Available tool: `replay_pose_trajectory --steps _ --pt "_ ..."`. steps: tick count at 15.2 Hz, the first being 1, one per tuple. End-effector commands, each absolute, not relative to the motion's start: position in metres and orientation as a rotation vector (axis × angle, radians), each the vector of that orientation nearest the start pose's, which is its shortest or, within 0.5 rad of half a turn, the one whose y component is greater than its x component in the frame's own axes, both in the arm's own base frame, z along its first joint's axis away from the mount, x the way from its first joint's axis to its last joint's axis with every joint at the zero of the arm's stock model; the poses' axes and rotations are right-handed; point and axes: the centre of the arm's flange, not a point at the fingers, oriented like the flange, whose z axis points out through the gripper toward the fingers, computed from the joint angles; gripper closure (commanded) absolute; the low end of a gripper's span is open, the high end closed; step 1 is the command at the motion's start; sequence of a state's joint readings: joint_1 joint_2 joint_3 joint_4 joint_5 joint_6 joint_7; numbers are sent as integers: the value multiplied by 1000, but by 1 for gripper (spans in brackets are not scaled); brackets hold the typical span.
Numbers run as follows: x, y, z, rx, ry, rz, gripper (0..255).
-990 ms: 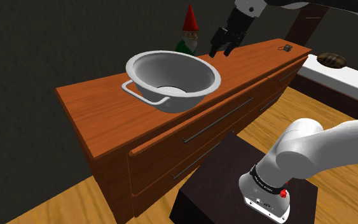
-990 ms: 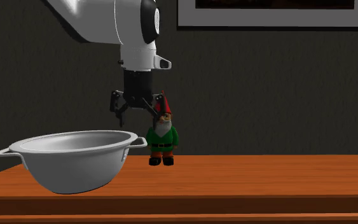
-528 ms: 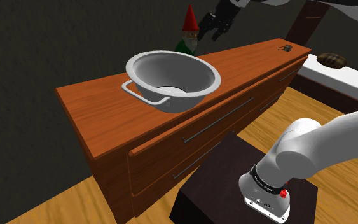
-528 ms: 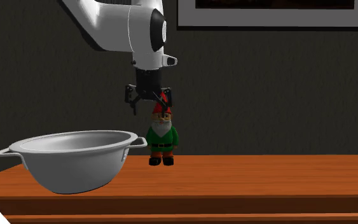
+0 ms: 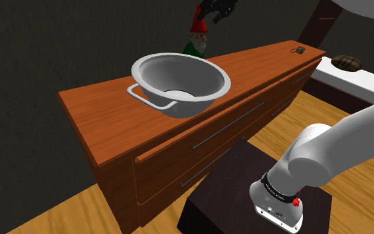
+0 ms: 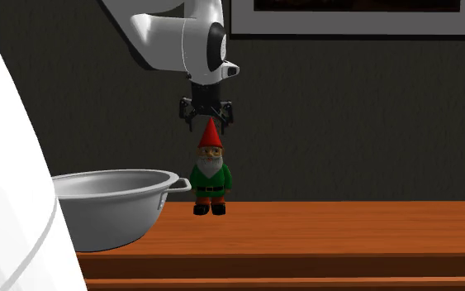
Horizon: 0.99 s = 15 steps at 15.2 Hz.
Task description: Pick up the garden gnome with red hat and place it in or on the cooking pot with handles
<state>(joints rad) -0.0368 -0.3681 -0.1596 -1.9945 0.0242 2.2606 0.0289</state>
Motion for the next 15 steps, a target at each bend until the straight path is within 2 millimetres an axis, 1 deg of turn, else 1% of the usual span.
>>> replay_pose_trajectory --steps 1,2,8,9,15 --pt "490 -117 691 -2913 364 -1052 0" --pt "490 -118 691 -2912 364 -1056 0" --pt "510 -120 667 -2912 364 -1056 0" --pt "516 -120 660 -2912 364 -1056 0" --pt "516 -120 660 -2912 364 -1056 0"
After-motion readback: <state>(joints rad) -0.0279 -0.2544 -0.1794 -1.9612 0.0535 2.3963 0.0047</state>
